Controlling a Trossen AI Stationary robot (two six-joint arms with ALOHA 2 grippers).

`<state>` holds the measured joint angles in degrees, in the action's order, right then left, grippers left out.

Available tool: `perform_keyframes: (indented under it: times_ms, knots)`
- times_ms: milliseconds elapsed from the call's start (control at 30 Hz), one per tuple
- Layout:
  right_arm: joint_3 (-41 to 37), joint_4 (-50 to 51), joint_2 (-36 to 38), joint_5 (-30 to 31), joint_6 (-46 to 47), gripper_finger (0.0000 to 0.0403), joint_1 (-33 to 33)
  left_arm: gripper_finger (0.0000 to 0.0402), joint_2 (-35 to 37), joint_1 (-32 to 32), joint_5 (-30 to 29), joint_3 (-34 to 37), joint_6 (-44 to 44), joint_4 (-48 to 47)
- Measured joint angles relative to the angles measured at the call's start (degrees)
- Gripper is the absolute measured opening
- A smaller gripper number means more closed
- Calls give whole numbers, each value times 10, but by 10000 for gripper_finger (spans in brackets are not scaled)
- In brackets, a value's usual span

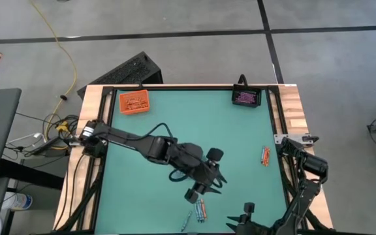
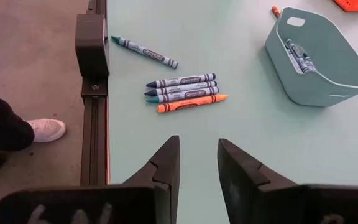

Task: Sort crayons
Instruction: Put the orange crayon into the orange bin

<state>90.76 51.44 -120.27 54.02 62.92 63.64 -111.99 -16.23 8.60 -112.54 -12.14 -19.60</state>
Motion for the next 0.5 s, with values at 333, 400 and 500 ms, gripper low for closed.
perform_keyframes:
  times_ms: [333,400,500]
  knots:
    - [0,3,0,-1,0,100,1,154,183,31,-32,328,40,205]
    - [0,4,0,-1,-1,100,-1,155,234,41,-46,408,48,237]
    - [0,7,0,-1,-3,100,-4,155,311,52,-87,507,55,249]
